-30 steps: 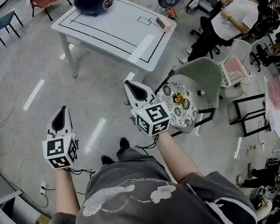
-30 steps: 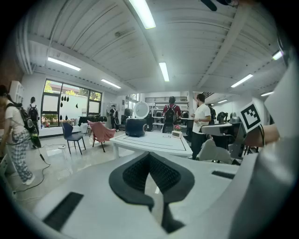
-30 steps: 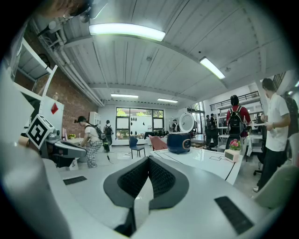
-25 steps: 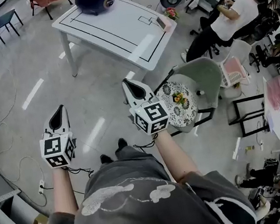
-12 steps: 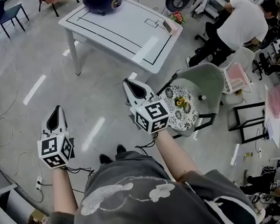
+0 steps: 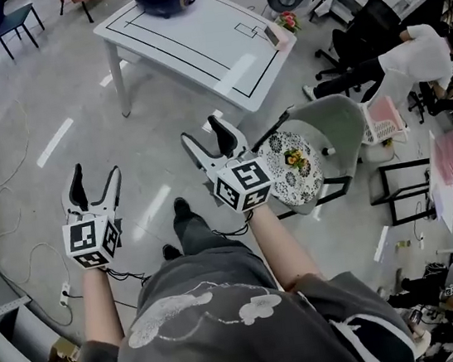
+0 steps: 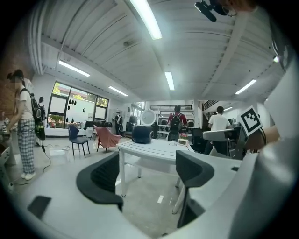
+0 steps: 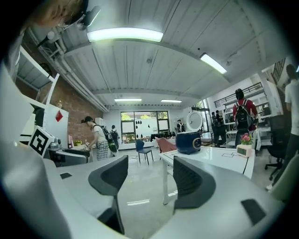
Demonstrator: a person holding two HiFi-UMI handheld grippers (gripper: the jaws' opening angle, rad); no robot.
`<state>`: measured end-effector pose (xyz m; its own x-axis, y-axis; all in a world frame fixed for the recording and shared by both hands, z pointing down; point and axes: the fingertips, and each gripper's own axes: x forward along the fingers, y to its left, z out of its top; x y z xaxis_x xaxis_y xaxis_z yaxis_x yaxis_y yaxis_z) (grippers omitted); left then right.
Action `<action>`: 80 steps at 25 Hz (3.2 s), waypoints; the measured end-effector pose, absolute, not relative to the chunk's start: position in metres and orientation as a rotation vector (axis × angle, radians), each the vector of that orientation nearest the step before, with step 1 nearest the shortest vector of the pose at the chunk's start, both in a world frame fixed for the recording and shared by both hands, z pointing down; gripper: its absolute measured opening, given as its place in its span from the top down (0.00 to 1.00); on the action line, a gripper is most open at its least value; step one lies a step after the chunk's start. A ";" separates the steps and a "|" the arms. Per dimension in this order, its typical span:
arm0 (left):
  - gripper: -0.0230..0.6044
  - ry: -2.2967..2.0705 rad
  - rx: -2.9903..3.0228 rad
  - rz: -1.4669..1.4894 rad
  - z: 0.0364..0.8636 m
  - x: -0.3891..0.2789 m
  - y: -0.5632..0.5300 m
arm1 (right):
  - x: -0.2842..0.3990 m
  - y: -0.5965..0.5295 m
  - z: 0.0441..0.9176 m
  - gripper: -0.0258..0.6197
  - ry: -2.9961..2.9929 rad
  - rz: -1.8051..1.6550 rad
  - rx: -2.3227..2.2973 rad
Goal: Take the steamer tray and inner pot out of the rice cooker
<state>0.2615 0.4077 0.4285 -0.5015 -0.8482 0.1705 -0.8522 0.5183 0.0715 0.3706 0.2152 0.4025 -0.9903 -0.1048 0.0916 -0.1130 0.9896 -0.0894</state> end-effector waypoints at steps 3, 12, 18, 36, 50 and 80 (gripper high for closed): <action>0.30 -2.581 1.404 -0.008 0.433 0.248 0.406 | 0.362 0.204 0.408 0.48 -3.036 0.167 0.191; 0.28 -2.621 1.345 0.028 0.432 0.165 0.362 | 0.284 0.119 0.415 0.47 -3.044 0.183 0.254; 0.28 -2.612 1.359 0.062 0.428 0.077 0.286 | 0.202 0.028 0.415 0.47 -3.037 0.204 0.300; 0.28 -2.640 1.361 0.120 0.405 -0.096 0.103 | 0.036 -0.161 0.424 0.47 -2.995 0.284 0.310; 0.28 -2.511 1.629 0.110 0.410 -0.217 -0.016 | -0.020 -0.239 0.419 0.47 -2.984 0.344 0.616; 0.28 -1.895 2.353 0.166 0.380 -0.387 -0.237 | -0.162 -0.341 0.375 0.47 -2.495 0.172 1.194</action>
